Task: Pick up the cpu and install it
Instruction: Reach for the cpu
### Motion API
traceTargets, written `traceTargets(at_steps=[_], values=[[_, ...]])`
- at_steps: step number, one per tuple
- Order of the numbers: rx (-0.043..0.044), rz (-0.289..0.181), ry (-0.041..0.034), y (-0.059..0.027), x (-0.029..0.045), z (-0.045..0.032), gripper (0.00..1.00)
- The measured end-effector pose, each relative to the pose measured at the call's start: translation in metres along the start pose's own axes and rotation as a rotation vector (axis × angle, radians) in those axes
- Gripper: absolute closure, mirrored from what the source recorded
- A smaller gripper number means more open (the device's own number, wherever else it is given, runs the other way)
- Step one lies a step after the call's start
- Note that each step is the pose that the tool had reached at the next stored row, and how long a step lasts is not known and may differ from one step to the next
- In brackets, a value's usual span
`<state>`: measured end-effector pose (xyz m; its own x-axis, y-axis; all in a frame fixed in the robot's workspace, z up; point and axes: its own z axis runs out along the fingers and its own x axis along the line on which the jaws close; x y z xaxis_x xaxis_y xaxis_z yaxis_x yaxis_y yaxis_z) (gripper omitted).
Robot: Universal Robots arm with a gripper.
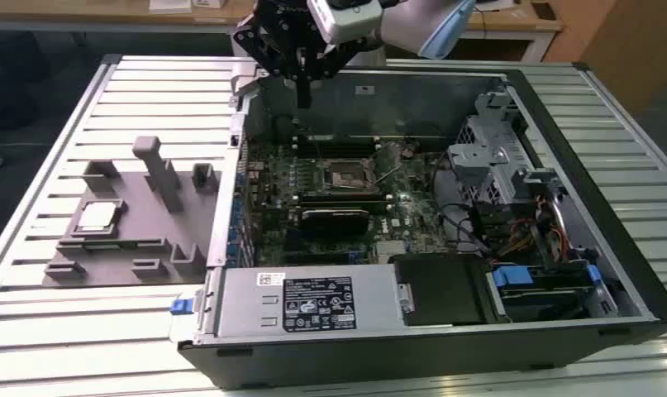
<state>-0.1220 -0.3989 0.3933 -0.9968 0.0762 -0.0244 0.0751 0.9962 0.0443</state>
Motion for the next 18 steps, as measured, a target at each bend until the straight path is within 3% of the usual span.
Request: traceTargets(at_steps=[6,18], values=[[0.0,0.0,0.0,0.0,0.0006,0.0,0.89],[-0.0001,0.0,-0.0001,-0.0007,0.0091,-0.0002,0.89]])
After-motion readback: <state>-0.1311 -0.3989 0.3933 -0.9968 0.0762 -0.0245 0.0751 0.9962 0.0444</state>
